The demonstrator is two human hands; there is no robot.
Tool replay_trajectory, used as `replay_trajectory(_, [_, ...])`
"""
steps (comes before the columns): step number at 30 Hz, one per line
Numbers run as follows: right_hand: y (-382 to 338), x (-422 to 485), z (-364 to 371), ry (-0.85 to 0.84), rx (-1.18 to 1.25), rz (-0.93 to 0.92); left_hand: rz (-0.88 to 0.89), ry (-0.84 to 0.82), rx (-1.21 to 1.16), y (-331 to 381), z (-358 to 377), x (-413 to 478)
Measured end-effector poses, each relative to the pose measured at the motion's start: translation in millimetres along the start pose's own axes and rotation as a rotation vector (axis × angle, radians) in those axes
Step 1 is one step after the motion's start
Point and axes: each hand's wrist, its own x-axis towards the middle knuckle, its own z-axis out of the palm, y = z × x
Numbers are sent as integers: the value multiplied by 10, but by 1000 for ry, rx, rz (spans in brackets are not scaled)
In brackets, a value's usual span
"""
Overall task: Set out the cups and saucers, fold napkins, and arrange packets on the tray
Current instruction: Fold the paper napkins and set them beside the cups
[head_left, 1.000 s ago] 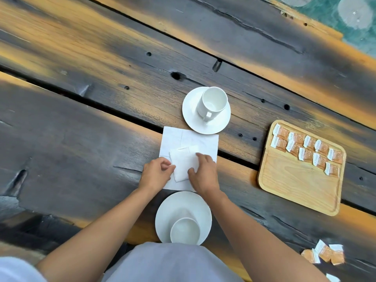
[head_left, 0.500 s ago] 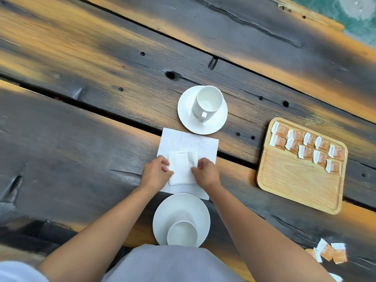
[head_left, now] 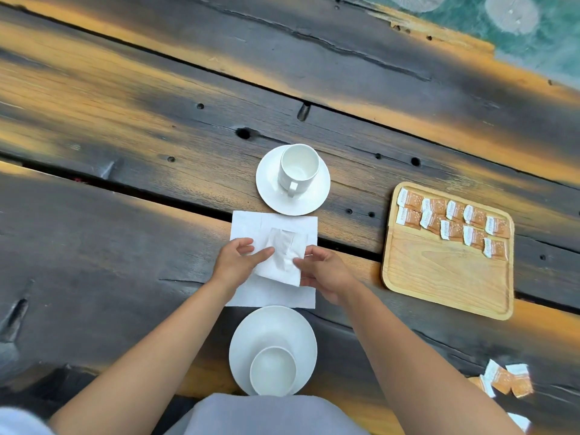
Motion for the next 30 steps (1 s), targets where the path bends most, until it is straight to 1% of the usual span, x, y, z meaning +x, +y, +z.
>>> replay_trajectory(4, [-27,-74,-94,-51,71,0,-207,-235,-200,105,100,-101])
replay_trajectory(6, [-32,-97,-155,-57,88,5,-231,-311,-243,127,157,-136])
replay_trajectory(7, [-37,-101,-183,-49,89,9,-228,-316,-253,135,182,-145])
replay_trajectory(9, [-42,-124,-251,1,72,6,-220,-289,-267,163,245,-165])
replay_trajectory(11, [-44,-141,-324,99,34,3,-202,-270,-250,206,325,-185])
replay_trajectory(13, [-51,-143,-405,195,21,3,-180,-252,-196,265,433,-197])
replay_trajectory(15, [-67,-129,-512,255,38,-10,-144,-234,-137,333,571,-192])
replay_trajectory(23, [-242,-16,-874,327,55,-21,-45,-174,-39,559,1043,-7])
replay_trajectory(30, [-485,217,-1132,377,53,-46,-13,-139,5,697,1356,257])
